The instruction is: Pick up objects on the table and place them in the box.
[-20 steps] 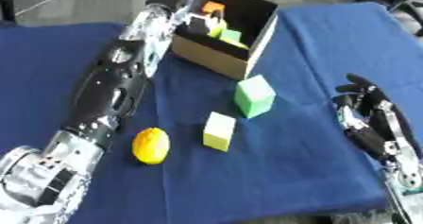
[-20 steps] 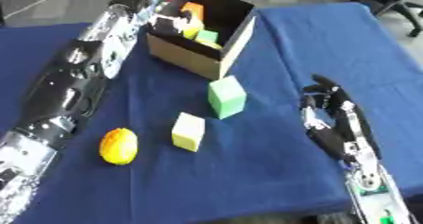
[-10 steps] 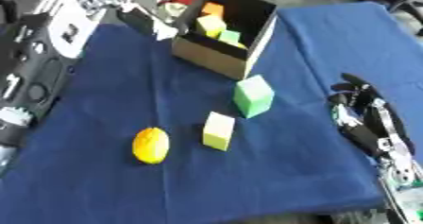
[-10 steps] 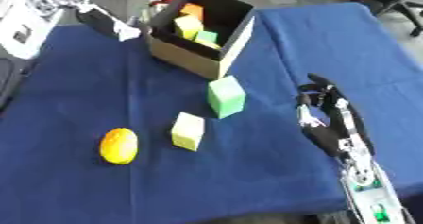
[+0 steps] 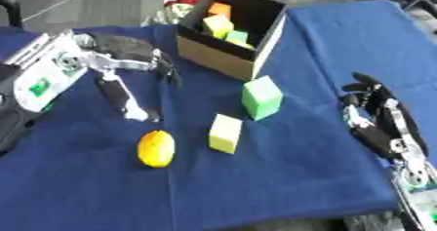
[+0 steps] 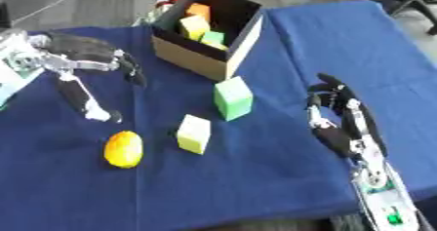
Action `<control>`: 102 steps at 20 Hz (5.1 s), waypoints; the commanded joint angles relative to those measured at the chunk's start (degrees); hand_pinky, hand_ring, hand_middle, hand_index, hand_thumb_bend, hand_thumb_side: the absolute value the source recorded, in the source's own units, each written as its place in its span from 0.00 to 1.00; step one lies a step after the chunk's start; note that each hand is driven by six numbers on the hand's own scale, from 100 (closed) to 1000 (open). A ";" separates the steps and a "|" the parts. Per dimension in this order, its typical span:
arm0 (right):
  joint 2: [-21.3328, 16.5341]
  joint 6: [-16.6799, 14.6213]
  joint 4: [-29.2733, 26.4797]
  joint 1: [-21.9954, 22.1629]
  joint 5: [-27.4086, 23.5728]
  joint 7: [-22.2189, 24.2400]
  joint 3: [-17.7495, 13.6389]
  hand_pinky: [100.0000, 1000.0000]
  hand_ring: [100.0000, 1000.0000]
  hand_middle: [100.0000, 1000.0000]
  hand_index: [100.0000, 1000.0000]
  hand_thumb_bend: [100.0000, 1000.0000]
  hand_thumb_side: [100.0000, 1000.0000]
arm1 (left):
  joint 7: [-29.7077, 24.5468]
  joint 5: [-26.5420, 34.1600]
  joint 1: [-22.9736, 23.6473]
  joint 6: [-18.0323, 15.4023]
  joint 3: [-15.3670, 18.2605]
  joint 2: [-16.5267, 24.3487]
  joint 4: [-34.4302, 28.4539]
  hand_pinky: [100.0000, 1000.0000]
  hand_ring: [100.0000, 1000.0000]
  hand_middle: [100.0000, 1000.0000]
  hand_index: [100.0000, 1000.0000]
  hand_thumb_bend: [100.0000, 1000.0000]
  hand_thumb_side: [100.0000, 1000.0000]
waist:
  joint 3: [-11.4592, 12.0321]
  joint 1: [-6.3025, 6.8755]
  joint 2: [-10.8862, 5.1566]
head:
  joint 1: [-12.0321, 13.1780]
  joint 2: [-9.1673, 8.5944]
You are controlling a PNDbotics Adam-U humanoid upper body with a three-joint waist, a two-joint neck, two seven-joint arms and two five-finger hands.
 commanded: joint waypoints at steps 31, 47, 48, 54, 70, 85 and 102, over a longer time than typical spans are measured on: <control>-1.29 0.11 0.07 0.09 0.35 -0.17 -0.44 0.70 0.62 0.66 0.88 0.00 0.23 | -7.99 13.49 -5.93 2.63 10.39 -3.39 7.31 0.69 0.48 0.39 0.62 0.03 0.08 | 0.84 0.07 -2.31 | -0.90 0.42; 0.76 -0.04 0.34 -1.59 -0.81 1.63 1.34 0.70 0.62 0.66 0.88 0.00 0.23 | 38.65 -38.03 -17.11 17.58 31.62 -30.12 37.90 0.70 0.53 0.46 0.70 0.12 0.02 | -2.72 -1.68 -1.20 | 1.95 -0.90; 0.82 -0.05 0.33 -1.61 -0.85 1.74 1.42 0.70 0.62 0.66 0.88 0.00 0.23 | 40.45 -38.60 -17.12 18.79 31.97 -30.49 38.48 0.71 0.54 0.49 0.72 0.13 0.03 | -2.81 -1.67 -1.21 | 2.01 -0.98; 0.94 -0.07 0.27 -1.62 -0.92 1.94 1.45 0.70 0.62 0.66 0.88 0.00 0.23 | 42.70 -40.25 -17.04 21.09 31.79 -30.95 39.57 0.78 0.71 0.78 0.95 0.29 0.22 | -2.88 -1.63 -1.25 | 1.91 -1.15; 0.74 -0.06 0.26 -1.35 -0.79 1.78 1.22 0.70 0.62 0.66 0.88 0.00 0.23 | 40.43 -35.66 -17.64 1.83 26.41 -31.24 34.47 0.82 0.75 0.76 0.91 0.42 0.00 | -2.52 -1.38 -1.35 | 1.49 -0.87; 0.65 -0.16 0.17 -1.28 -0.62 1.72 1.16 0.70 0.62 0.66 0.88 0.00 0.23 | 18.81 -48.03 -16.62 -23.98 14.17 -30.57 25.67 0.86 0.81 0.81 0.91 0.71 0.17 | -2.61 -0.97 -1.61 | 1.14 -0.83; 0.92 -0.17 0.27 -1.50 -1.10 2.11 1.46 0.70 0.62 0.66 0.88 0.00 0.23 | 27.18 -61.15 -13.17 -23.62 16.47 -37.58 32.47 0.83 0.75 0.74 0.84 0.54 0.14 | -3.46 -1.30 -1.14 | 2.15 -1.01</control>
